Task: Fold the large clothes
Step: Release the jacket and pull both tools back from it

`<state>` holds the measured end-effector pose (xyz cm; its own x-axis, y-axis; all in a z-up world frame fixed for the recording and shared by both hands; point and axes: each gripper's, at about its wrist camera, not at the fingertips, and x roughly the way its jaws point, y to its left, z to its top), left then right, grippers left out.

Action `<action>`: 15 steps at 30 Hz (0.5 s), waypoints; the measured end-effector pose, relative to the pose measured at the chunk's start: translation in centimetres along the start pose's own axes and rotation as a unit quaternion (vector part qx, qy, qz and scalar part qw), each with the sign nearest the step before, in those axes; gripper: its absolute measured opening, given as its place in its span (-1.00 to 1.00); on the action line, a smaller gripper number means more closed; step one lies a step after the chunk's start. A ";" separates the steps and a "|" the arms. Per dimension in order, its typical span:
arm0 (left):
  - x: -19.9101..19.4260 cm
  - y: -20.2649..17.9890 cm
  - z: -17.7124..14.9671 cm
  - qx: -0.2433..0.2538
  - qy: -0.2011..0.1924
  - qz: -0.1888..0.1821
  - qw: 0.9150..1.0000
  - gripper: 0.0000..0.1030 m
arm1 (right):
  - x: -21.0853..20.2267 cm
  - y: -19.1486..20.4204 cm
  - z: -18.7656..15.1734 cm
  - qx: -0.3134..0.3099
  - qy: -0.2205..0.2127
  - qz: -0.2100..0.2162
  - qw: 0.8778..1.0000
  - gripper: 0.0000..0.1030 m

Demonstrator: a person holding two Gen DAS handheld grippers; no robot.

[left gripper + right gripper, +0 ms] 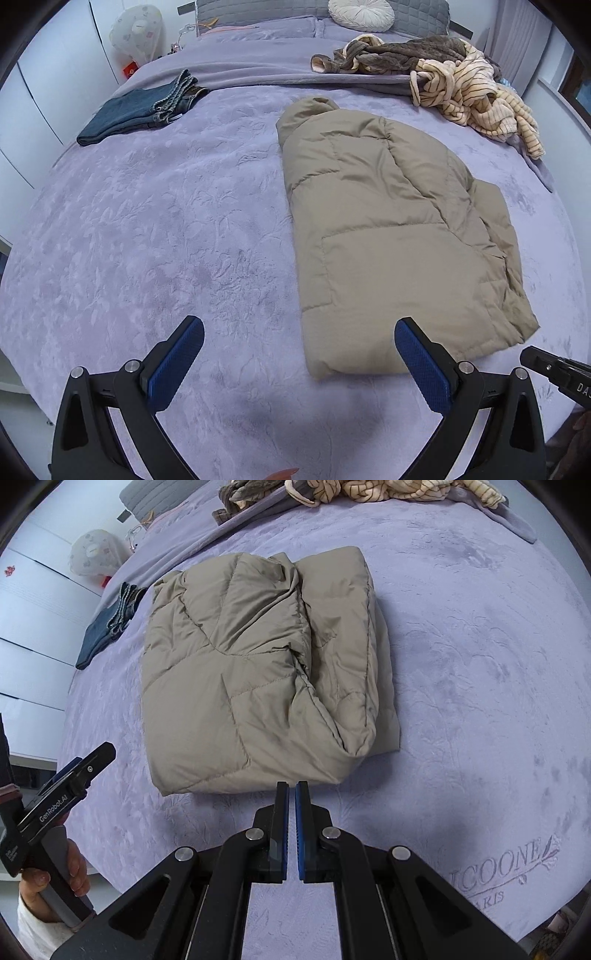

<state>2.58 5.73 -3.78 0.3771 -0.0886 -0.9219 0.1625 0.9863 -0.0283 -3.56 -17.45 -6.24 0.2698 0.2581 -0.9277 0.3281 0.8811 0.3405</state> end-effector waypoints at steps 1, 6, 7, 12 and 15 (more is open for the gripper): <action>-0.5 0.0 -0.3 0.006 -0.002 -0.001 1.000 1.00 | -0.3 0.2 -0.3 0.001 -0.003 -0.003 1.000 -0.92; -3.6 -0.1 -1.5 0.022 -0.021 -0.004 1.000 1.00 | -2.1 1.5 -1.4 -0.010 -0.022 -0.023 0.999 -0.76; -4.1 -0.1 -1.7 0.018 -0.024 -0.007 1.000 1.00 | -2.7 1.8 -1.5 -0.016 -0.028 -0.027 0.999 -0.60; -6.5 0.1 -2.8 0.006 -0.037 -0.003 0.999 1.00 | -5.5 3.5 -2.2 -0.055 -0.070 -0.043 0.995 0.43; -7.7 -0.2 -3.4 0.003 -0.043 -0.001 0.999 1.00 | -6.7 3.8 -2.6 -0.069 -0.084 -0.050 0.993 0.43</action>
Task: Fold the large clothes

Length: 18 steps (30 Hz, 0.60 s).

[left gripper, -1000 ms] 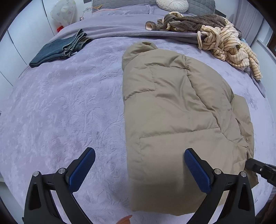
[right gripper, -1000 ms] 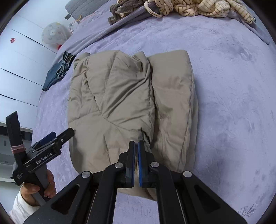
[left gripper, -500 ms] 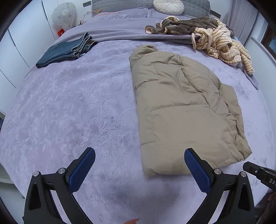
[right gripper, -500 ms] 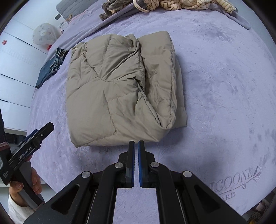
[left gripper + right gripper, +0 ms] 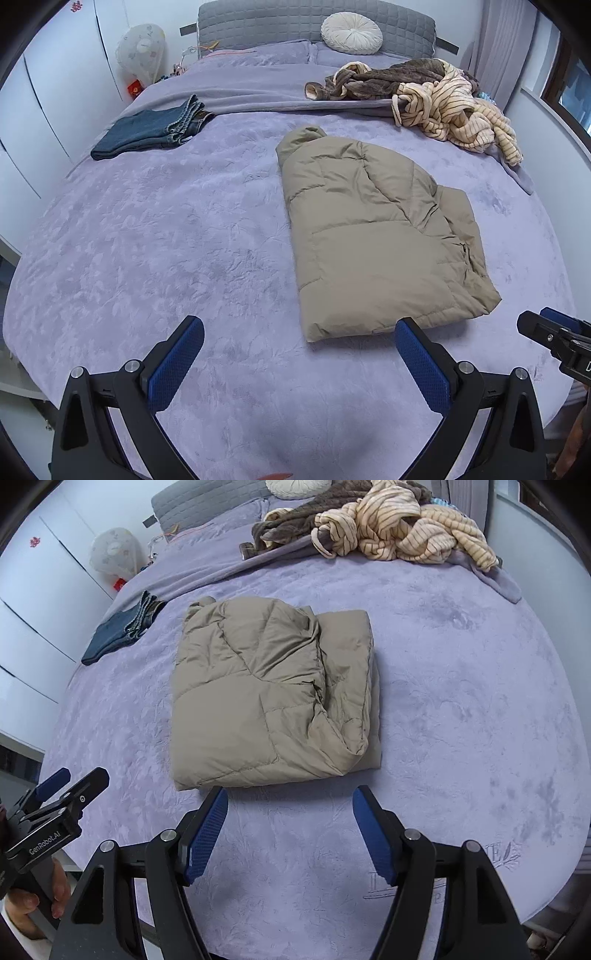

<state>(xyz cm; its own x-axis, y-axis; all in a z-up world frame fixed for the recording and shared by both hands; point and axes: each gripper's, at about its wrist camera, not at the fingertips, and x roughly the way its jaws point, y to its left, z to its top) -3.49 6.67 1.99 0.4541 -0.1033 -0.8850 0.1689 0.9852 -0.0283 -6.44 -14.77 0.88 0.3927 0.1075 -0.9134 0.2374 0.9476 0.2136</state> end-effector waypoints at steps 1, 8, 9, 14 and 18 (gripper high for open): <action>-0.4 -0.1 -0.2 -0.001 0.000 0.003 1.000 1.00 | -0.4 0.0 -0.1 -0.002 -0.005 -0.005 1.000 0.44; -4.6 -0.8 -1.4 -0.011 -0.019 -0.002 1.000 1.00 | -3.9 -0.2 -0.9 -0.009 -0.047 -0.017 0.999 0.91; -5.2 -0.8 -1.5 -0.013 -0.022 -0.002 1.000 1.00 | -4.5 -0.1 -0.9 -0.012 -0.055 -0.017 0.998 0.99; -7.5 -0.4 -1.6 -0.022 -0.042 0.002 0.999 1.00 | -6.8 0.4 -0.9 -0.014 -0.093 -0.022 0.995 0.99; -8.7 0.0 -1.4 -0.023 -0.055 0.009 0.998 1.00 | -7.8 0.7 -0.7 -0.008 -0.104 -0.029 0.994 1.00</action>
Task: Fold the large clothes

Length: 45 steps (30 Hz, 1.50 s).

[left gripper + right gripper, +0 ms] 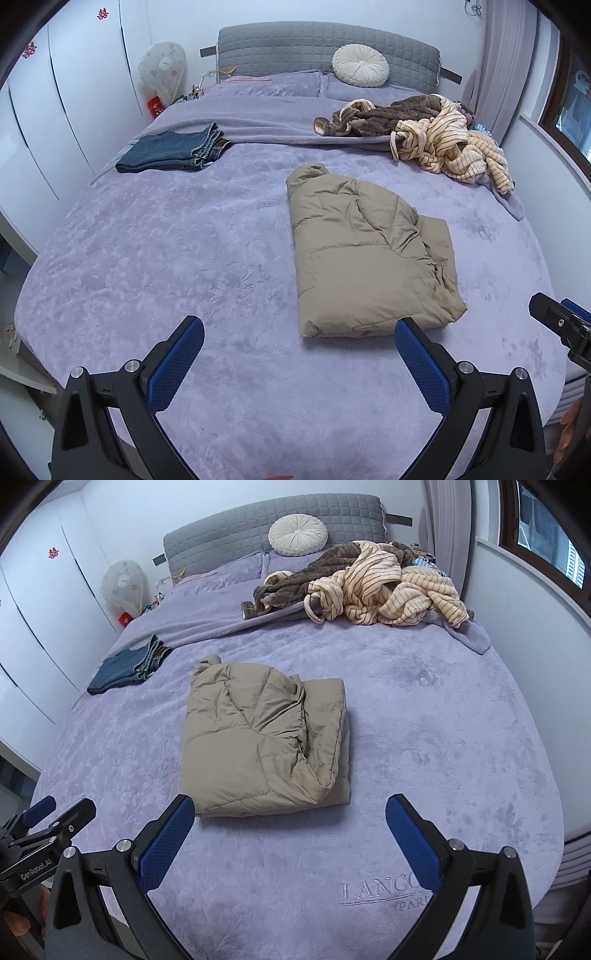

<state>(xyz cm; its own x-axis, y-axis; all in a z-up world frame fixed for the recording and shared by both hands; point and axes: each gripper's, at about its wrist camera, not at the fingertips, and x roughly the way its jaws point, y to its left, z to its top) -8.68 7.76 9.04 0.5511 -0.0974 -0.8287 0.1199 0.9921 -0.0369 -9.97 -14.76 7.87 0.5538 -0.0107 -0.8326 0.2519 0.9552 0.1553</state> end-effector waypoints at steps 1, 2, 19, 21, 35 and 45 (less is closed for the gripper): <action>-0.2 0.1 0.1 0.000 -0.002 0.001 1.000 1.00 | -0.2 0.0 0.1 0.001 -0.001 -0.002 1.000 1.00; -0.4 0.1 0.2 -0.001 -0.004 0.002 1.000 1.00 | -0.3 0.1 0.1 0.003 -0.002 -0.004 1.000 1.00; -1.3 0.4 0.0 -0.004 -0.012 0.006 1.000 1.00 | -0.8 0.5 -0.2 -0.003 0.001 -0.012 1.000 1.00; -1.3 0.4 0.0 -0.004 -0.011 0.007 1.000 1.00 | -0.8 0.5 -0.2 -0.004 0.002 -0.012 1.000 1.00; -1.0 0.4 -0.1 -0.001 -0.007 0.006 1.000 1.00 | -0.8 0.4 -0.1 -0.004 0.002 -0.011 1.000 1.00; -0.8 0.5 0.0 0.001 -0.006 0.007 1.000 1.00 | -0.7 0.3 0.1 -0.005 0.003 -0.011 1.000 1.00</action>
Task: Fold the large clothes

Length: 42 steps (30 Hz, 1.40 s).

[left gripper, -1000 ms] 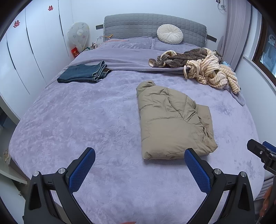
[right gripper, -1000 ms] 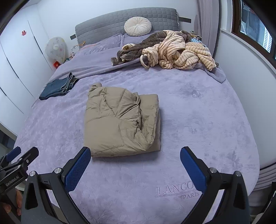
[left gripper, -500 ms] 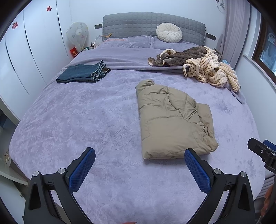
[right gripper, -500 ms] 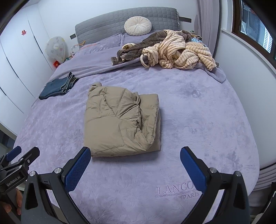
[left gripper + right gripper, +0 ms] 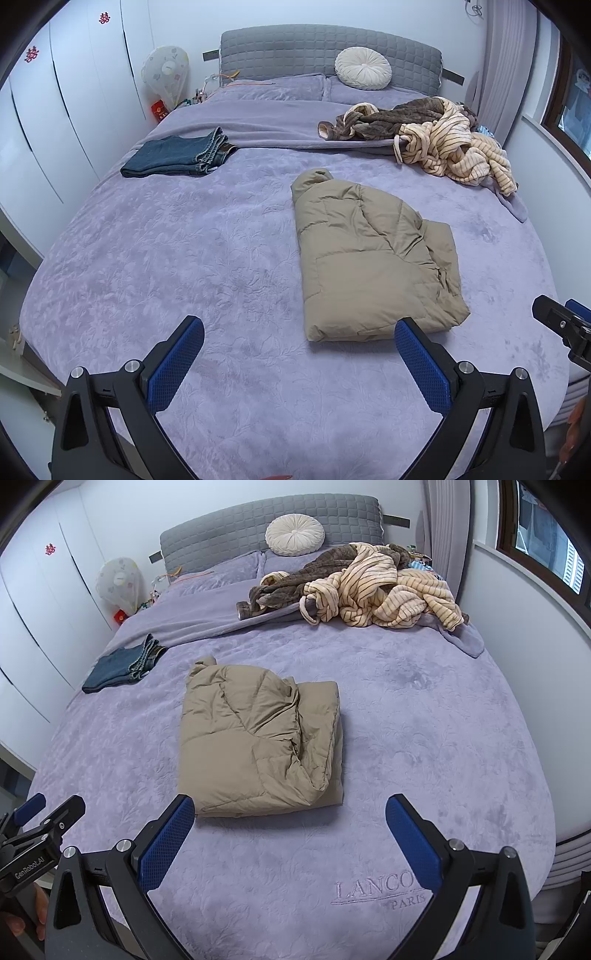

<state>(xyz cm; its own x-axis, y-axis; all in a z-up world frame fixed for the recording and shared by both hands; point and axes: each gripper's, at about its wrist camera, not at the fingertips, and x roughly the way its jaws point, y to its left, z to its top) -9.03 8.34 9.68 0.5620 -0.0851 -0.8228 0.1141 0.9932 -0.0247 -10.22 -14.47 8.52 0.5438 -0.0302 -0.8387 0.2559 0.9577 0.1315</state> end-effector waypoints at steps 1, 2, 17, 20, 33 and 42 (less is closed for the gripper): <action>0.0 0.0 0.0 0.000 0.000 0.000 1.000 1.00 | 0.0 0.0 0.0 0.000 0.000 -0.001 1.000 1.00; 0.0 -0.1 0.0 0.000 0.000 0.001 1.000 1.00 | 0.0 0.0 0.0 0.000 0.000 0.000 1.000 1.00; 0.2 0.1 0.1 0.001 0.001 0.001 1.000 1.00 | 0.0 -0.1 0.2 0.000 0.001 0.001 1.000 1.00; 0.2 0.1 0.2 0.002 0.002 0.001 1.000 1.00 | 0.0 -0.1 0.2 -0.001 0.001 0.000 1.000 1.00; 0.5 0.1 0.2 0.004 0.003 0.003 1.000 1.00 | 0.0 -0.1 0.3 -0.001 0.001 0.001 1.000 1.00; 0.6 -0.1 0.5 0.005 0.003 0.002 1.000 1.00 | 0.1 -0.1 0.4 -0.001 0.001 0.001 1.000 1.00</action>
<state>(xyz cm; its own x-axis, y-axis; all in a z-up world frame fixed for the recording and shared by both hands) -8.32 8.15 9.43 0.5578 -0.0809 -0.8260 0.1199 0.9927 -0.0163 -9.92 -14.69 8.66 0.5423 -0.0272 -0.8397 0.2528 0.9585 0.1322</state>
